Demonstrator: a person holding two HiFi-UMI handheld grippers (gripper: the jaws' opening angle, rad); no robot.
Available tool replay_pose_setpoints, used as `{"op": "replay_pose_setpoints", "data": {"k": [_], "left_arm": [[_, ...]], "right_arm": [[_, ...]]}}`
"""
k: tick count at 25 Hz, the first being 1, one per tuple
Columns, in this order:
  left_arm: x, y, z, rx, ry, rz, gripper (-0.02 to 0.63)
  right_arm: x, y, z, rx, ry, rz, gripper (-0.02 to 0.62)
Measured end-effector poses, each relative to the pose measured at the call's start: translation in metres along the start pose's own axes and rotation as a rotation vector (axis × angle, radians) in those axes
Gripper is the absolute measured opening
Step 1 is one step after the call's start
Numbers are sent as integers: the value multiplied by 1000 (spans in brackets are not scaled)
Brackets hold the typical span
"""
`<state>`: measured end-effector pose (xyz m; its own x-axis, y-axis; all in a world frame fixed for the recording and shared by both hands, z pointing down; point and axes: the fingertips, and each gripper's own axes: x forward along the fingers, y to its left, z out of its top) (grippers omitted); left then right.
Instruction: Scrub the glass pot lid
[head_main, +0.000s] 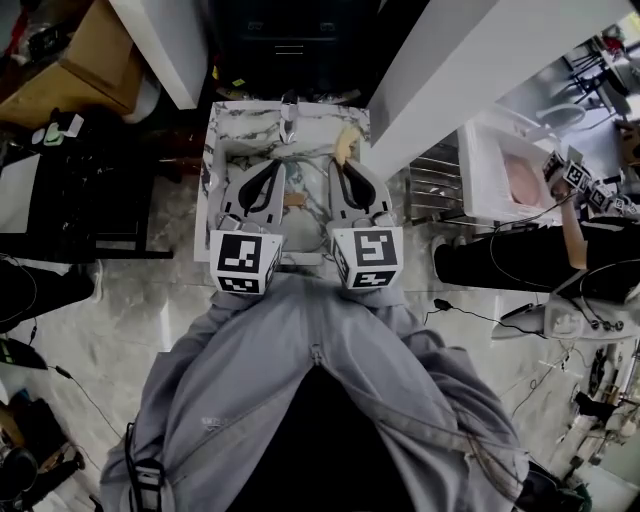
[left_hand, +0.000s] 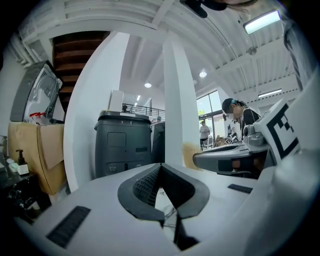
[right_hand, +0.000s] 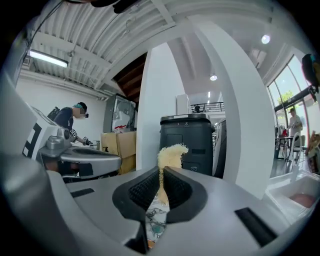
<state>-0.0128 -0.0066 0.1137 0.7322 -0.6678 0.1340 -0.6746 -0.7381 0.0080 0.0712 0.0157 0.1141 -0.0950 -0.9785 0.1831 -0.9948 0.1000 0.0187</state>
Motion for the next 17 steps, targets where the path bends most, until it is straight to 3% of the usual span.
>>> {"op": "replay_pose_setpoints", "data": {"k": [17], "left_arm": [[11, -26, -2, 3, -3, 28, 15]], "right_arm": [[-9, -13, -6, -18, -6, 60, 44]]}}
